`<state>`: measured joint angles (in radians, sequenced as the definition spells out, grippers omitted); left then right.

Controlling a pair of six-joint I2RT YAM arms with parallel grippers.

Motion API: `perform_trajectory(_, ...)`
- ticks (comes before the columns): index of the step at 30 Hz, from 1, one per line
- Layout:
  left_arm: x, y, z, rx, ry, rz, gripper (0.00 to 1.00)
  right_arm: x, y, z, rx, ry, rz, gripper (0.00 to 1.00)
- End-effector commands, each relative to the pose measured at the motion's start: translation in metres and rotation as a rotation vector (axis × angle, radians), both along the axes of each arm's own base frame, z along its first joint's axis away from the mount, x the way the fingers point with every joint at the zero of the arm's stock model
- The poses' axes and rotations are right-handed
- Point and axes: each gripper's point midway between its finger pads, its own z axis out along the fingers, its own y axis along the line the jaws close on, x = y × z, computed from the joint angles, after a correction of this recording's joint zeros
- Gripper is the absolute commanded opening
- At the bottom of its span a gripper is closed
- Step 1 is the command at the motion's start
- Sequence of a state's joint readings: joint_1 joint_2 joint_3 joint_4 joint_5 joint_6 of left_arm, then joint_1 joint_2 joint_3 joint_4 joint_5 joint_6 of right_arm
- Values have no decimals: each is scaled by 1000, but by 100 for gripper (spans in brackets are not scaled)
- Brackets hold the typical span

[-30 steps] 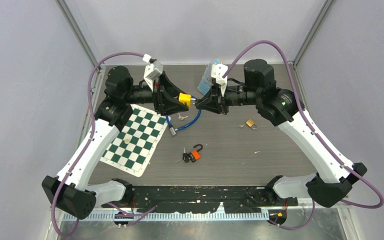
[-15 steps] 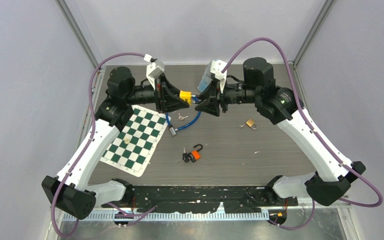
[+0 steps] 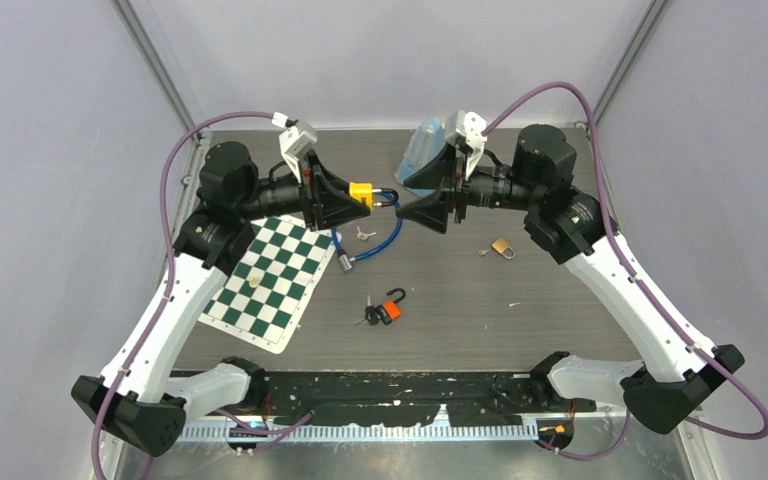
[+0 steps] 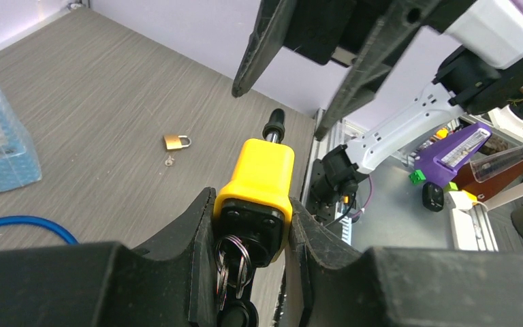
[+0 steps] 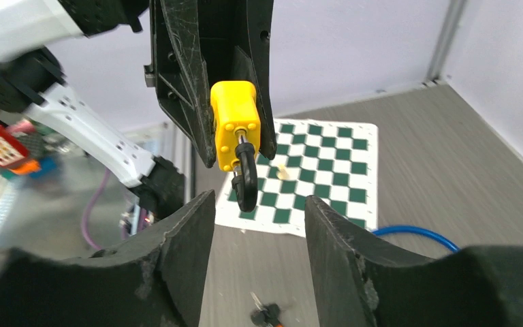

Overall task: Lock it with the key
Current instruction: Lock the lock.

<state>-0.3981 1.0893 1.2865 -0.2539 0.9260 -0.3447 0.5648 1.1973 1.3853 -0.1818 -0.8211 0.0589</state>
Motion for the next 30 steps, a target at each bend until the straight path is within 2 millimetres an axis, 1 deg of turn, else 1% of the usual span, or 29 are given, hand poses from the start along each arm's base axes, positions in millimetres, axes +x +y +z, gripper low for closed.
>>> perform_trajectory(1, -15, 6, 44, -55, -27, 14, 0, -20, 11, 47, 192, 50, 155, 55)
perform_trajectory(4, -19, 7, 53, -78, -18, 11, 0, -20, 13, 50, 206, 58, 167, 53)
perform_trajectory(5, -20, 7, 55, -85, -20, 13, 0, -20, 13, 51, 212, 57, 168, 49)
perform_trajectory(6, -22, 7, 56, -89, -25, 9, 0, -19, 13, 53, 215, 57, 168, 43)
perform_trajectory(8, -24, 8, 57, -94, -26, 3, 0, -18, 14, 55, 218, 64, 172, 34)
perform_trajectory(9, -24, 7, 57, -95, -25, 0, 0, -17, 15, 56, 220, 70, 173, 32)
perform_trajectory(11, -24, 7, 55, -95, -13, -1, 0, -17, 16, 56, 223, 74, 176, 23)
perform_trajectory(12, -24, 7, 55, -97, -10, -1, 0, -17, 16, 56, 224, 73, 177, 15)
perform_trajectory(14, -22, 6, 55, -104, -3, 0, 0, -18, 18, 55, 220, 78, 184, 7)
perform_trajectory(19, -19, 0, 60, -161, 3, -27, 0, -20, 24, 46, 206, 61, 189, 5)
perform_trajectory(24, -13, -6, 52, -161, 23, -43, 0, -20, 32, 44, 224, 72, 190, 5)
perform_trajectory(29, -8, -9, 46, -155, 28, -34, 0, -19, 37, 40, 245, 113, 193, 5)
perform_trajectory(30, -7, -9, 44, -153, 25, -23, 0, -18, 38, 38, 248, 143, 192, 5)
